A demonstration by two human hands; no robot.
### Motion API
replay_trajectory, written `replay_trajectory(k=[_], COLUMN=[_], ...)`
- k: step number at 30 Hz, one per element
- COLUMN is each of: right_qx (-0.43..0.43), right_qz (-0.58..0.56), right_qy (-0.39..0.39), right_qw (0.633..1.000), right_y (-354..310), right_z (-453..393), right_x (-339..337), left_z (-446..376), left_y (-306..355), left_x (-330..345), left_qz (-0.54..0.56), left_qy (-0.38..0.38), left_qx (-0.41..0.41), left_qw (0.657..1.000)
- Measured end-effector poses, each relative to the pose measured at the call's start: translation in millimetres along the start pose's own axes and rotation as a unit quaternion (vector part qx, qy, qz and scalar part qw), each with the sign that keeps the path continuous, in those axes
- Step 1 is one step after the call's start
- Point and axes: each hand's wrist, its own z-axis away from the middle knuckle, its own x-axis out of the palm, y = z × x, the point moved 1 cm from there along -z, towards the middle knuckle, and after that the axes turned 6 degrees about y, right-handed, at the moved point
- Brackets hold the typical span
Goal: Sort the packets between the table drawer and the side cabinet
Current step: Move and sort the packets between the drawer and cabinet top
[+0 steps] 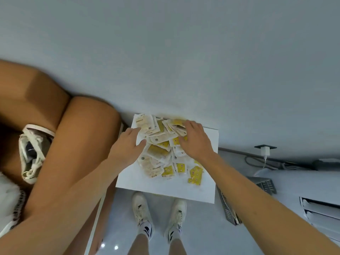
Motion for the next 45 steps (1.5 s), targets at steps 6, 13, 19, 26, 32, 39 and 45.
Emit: replay_trajectory(k=[6,13,19,26,32,39,45], right_qx=[-0.007,-0.001,-0.029,-0.058,-0.084,-0.014,0.265], right_qz=[0.024,0.054,0.067,0.079,0.028,-0.020,-0.401], right_qy=[-0.036,-0.041,0.026,0.076,0.081,0.116,0.029], right_qw=[0.999,0.998,0.997,0.992,0.993,0.993,0.876], right_y=[35.0,51.5,48.8,46.0,38.9,12.3,-53.9], right_z=[-62.5,-83.2,-72.1,-58.2,-44.7,-23.6,20.2], right_x=[65.7,95.6,102.4,108.1,108.7,73.7,-25.1], left_z=[-89.2,-127.9,-116.4,-92.4,-69.8,-24.9,43.3], left_y=[-23.6,-36.7,-35.1,-23.0,-22.3,-11.5,22.6], left_x=[69.1,110.3,122.6,127.7,128.6,89.4,-12.5], left_qz=[-0.023,-0.006,0.021,0.004,0.023,0.054,0.260], left_qy=[-0.031,-0.071,-0.016,0.037,0.057,0.129,0.179], left_qx=[-0.024,-0.079,-0.034,0.020,0.043,0.007,-0.160], left_qw=[0.999,0.994,0.999,0.999,0.997,0.990,0.935])
